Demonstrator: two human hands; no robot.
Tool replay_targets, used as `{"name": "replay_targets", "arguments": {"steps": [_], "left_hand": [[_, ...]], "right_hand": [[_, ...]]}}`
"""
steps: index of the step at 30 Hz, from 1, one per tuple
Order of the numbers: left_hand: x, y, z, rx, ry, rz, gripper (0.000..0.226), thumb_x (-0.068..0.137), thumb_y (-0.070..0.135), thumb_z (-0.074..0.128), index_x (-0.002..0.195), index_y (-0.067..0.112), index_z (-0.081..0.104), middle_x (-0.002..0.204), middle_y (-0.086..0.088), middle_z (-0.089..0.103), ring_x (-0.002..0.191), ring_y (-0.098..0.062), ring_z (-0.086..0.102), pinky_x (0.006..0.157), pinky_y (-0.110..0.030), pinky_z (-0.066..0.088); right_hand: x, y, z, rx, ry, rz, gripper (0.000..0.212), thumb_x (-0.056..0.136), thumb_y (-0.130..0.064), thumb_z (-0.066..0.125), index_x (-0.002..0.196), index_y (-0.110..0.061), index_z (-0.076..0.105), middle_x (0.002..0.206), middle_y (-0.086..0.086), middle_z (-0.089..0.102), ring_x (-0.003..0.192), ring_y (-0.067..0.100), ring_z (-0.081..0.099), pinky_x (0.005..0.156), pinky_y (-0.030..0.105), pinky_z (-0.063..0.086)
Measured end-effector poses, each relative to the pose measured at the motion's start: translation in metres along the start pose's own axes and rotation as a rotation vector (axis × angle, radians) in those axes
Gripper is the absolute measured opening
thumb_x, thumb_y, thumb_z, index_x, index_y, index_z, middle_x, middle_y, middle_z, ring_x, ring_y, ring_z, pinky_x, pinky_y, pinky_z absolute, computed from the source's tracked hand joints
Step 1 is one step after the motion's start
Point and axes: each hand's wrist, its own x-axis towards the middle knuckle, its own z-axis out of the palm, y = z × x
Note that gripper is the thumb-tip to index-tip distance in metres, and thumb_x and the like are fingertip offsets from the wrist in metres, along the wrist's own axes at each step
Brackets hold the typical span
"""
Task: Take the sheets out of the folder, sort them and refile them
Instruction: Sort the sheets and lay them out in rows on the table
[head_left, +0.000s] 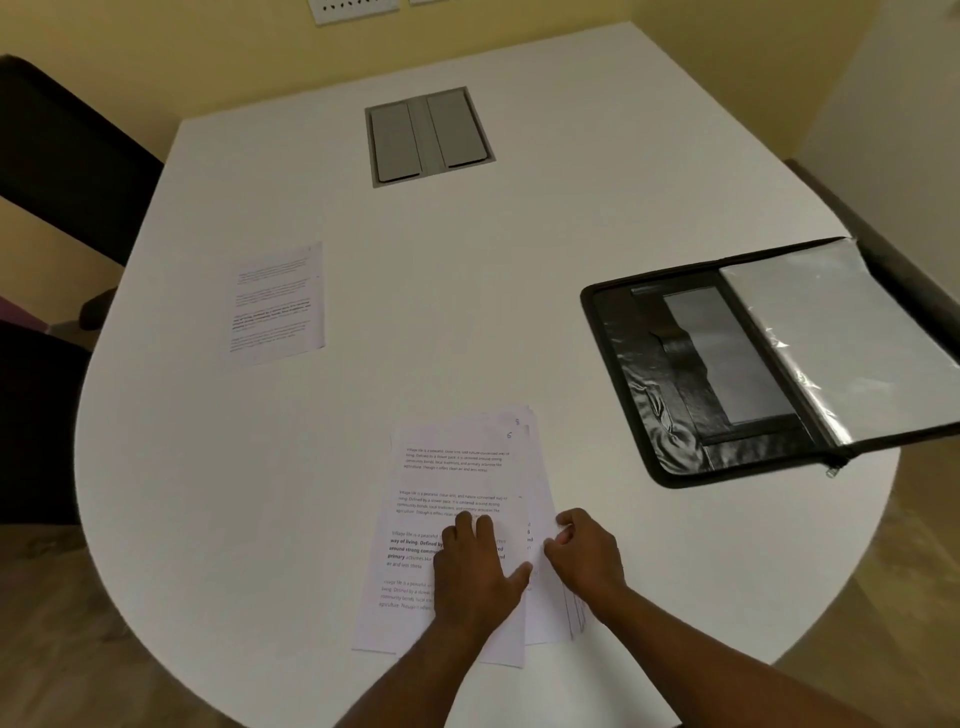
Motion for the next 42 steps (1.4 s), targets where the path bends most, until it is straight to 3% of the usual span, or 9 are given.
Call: {"name": "replay_targets", "arguments": {"steps": [8,12,20,23,28,31,37,40,42], "left_hand": [[0.006,0.004,0.003,0.047,0.034,-0.028,0.081,0.062,0.074,0.062,0.119,0.017,0.057,0.123,-0.011,0.057,0.104,-0.028,0.058,0.073,-0.040,0.053],[0.008,0.002,0.005,0.057,0.015,-0.056,0.096,0.065,0.080,0.050,0.138,0.018,0.042,0.145,-0.011,0.039,0.127,-0.030,0.042,0.096,-0.045,0.043],[0.013,0.010,0.001,0.156,-0.044,-0.053,0.060,0.073,0.051,0.063,0.120,0.015,0.059,0.140,-0.019,0.049,0.113,-0.035,0.055,0.083,-0.043,0.050],[0.016,0.011,0.002,0.121,-0.061,-0.053,0.048,0.091,0.040,0.053,0.130,0.011,0.053,0.152,-0.017,0.034,0.134,-0.034,0.040,0.100,-0.042,0.045],[0.021,0.002,-0.016,-0.207,0.093,-0.196,0.015,0.097,0.027,0.043,0.100,0.015,0.051,0.090,-0.002,0.064,0.071,-0.009,0.059,0.055,-0.012,0.043],[0.021,-0.006,-0.024,-0.338,0.152,-0.235,0.011,0.099,0.025,0.043,0.106,0.017,0.044,0.086,0.000,0.062,0.056,-0.004,0.051,0.043,-0.008,0.032],[0.020,-0.013,-0.029,-0.171,0.048,-0.015,0.064,0.098,0.023,0.046,0.152,0.035,0.012,0.090,0.005,0.062,0.063,-0.006,0.056,0.055,-0.013,0.044],[0.026,-0.013,-0.020,-0.112,0.042,0.042,0.046,0.099,0.026,0.045,0.144,0.035,0.040,0.139,0.003,0.053,0.114,-0.015,0.059,0.091,-0.027,0.051],[0.028,-0.008,-0.019,-0.166,0.049,-0.002,0.038,0.099,0.042,0.040,0.129,0.030,0.058,0.139,0.003,0.055,0.119,-0.016,0.057,0.095,-0.031,0.050]], "right_hand": [[0.007,-0.002,0.003,0.018,-0.002,0.000,0.028,0.087,-0.025,0.070,0.112,-0.016,0.060,0.112,0.002,0.058,0.093,0.010,0.054,0.080,0.018,0.044],[0.011,-0.005,0.001,0.070,-0.002,0.030,0.025,0.089,-0.019,0.067,0.111,-0.016,0.053,0.102,-0.001,0.059,0.090,0.013,0.056,0.076,0.019,0.043],[0.017,-0.009,0.009,-0.021,-0.029,-0.043,0.010,0.093,-0.026,0.061,0.097,-0.018,0.066,0.098,-0.001,0.070,0.085,0.011,0.062,0.080,0.021,0.051],[0.018,-0.011,0.012,-0.003,0.007,-0.048,0.022,0.090,-0.027,0.067,0.108,-0.021,0.057,0.104,-0.002,0.061,0.088,0.009,0.056,0.081,0.019,0.047],[0.024,-0.018,0.011,0.069,0.017,-0.055,0.053,0.089,-0.024,0.068,0.137,-0.015,0.046,0.125,0.005,0.052,0.106,0.014,0.055,0.090,0.024,0.045],[0.032,-0.023,0.011,0.061,0.014,-0.077,0.048,0.089,-0.024,0.069,0.133,-0.015,0.051,0.124,0.006,0.053,0.105,0.015,0.055,0.088,0.022,0.044],[0.044,-0.032,0.012,0.097,0.014,-0.130,0.023,0.087,-0.024,0.071,0.106,-0.018,0.059,0.108,0.000,0.054,0.093,0.010,0.054,0.083,0.020,0.044],[0.043,-0.037,0.013,0.126,0.006,-0.145,0.012,0.091,-0.028,0.066,0.097,-0.020,0.060,0.097,-0.004,0.060,0.088,0.010,0.058,0.075,0.016,0.044],[0.040,-0.040,0.013,0.184,-0.022,-0.180,0.010,0.096,-0.029,0.058,0.096,-0.020,0.062,0.091,-0.006,0.064,0.084,0.011,0.062,0.071,0.014,0.045]]}}
